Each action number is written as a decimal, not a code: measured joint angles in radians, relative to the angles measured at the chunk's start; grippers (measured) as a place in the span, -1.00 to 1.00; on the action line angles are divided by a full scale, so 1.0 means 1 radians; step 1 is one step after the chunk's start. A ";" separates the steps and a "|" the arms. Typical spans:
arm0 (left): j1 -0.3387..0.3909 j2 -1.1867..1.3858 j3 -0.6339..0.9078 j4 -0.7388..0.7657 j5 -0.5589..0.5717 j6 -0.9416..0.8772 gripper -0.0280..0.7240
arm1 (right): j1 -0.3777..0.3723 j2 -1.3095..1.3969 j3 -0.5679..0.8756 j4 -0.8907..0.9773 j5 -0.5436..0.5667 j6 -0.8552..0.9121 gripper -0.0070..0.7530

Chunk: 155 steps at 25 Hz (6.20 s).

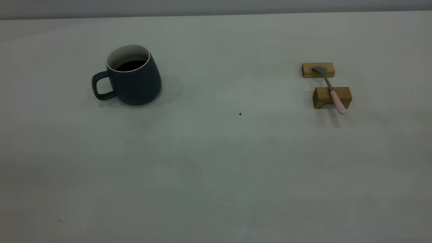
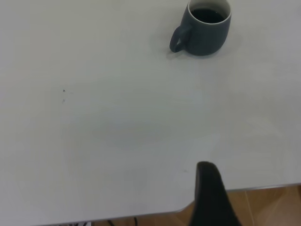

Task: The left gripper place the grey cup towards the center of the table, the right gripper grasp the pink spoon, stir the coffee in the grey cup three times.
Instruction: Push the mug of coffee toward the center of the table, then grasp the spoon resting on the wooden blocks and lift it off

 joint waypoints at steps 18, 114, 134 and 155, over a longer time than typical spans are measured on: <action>0.000 0.256 -0.094 0.009 -0.027 -0.054 0.48 | 0.000 0.000 0.000 0.000 0.000 0.000 0.43; -0.310 2.155 -1.278 0.140 -0.108 0.821 0.48 | 0.000 0.000 0.000 0.000 0.000 0.000 0.44; -0.310 1.328 -1.008 0.139 0.037 0.077 0.48 | 0.000 0.000 0.000 0.000 0.000 0.000 0.44; -0.310 0.438 -0.049 0.139 0.032 -0.040 0.48 | 0.000 0.000 0.000 0.000 0.000 0.000 0.44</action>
